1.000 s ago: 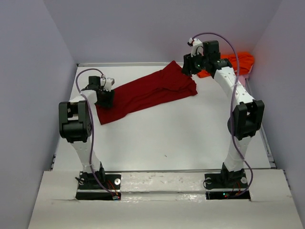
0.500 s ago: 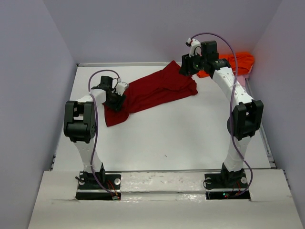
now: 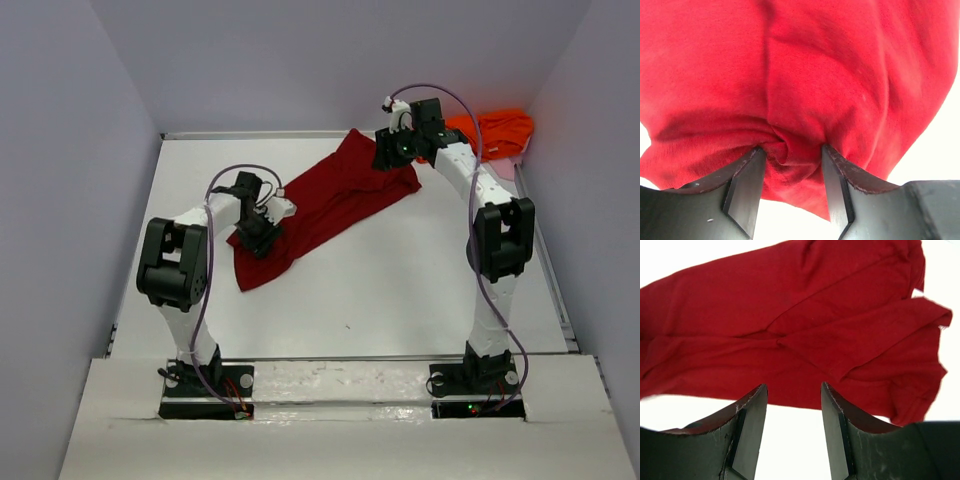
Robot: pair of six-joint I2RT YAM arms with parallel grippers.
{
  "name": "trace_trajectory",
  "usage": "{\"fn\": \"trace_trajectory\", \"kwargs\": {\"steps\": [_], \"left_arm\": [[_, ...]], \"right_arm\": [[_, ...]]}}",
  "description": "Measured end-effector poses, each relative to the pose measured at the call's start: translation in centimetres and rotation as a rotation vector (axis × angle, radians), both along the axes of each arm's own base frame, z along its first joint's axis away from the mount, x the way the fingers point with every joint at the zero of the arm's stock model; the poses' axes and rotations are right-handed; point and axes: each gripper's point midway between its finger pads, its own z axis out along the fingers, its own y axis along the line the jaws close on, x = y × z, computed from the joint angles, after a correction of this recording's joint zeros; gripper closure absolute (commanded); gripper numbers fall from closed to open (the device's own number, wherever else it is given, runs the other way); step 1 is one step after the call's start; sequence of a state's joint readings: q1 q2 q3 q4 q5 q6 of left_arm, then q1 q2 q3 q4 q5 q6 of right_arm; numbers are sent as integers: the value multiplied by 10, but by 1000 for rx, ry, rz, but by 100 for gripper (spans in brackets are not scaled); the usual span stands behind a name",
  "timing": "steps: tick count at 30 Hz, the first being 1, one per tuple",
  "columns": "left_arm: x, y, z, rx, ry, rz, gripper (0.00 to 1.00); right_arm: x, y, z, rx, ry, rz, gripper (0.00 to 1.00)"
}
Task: Fold and stack the t-shirts
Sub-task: Rotate the rectangle-folded T-shirt at the center of the board.
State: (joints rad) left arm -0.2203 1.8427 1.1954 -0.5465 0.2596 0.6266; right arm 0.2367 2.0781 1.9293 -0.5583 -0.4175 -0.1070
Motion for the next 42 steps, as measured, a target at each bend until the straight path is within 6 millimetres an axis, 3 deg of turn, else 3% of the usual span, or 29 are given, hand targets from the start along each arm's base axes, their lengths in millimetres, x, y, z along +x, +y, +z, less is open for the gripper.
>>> {"fn": "trace_trajectory", "kwargs": {"steps": [6,9,13,16,20,24,26,30,34,42], "left_arm": [[-58,-39,3,-6,156,-173,43],[-101,-66,7,-32,277,-284,43],[-145,-88,11,-60,412,-384,43],[-161,-98,23,-87,472,-414,42],[-127,-115,53,-139,382,-388,42],[-51,-132,118,-247,147,-294,42],[-8,-129,158,-323,12,-210,42],[41,-102,202,-420,-147,-68,42],[58,-64,209,-458,-212,45,42],[75,-3,216,-505,-403,194,38]], "right_arm": [[0,-1,-10,-8,24,-2,47],[0,-1,-9,-8,22,-2,47],[0,-1,-9,-9,22,-2,48],[0,-1,-10,-10,22,-3,48],[0,-1,-10,-10,22,-3,48],[0,-1,-10,-10,24,-3,47],[0,-1,-10,-8,25,-1,47],[-2,0,-16,-8,37,2,47],[-6,-2,-36,-23,78,2,48],[-6,-12,-124,-104,229,-42,49]]}}
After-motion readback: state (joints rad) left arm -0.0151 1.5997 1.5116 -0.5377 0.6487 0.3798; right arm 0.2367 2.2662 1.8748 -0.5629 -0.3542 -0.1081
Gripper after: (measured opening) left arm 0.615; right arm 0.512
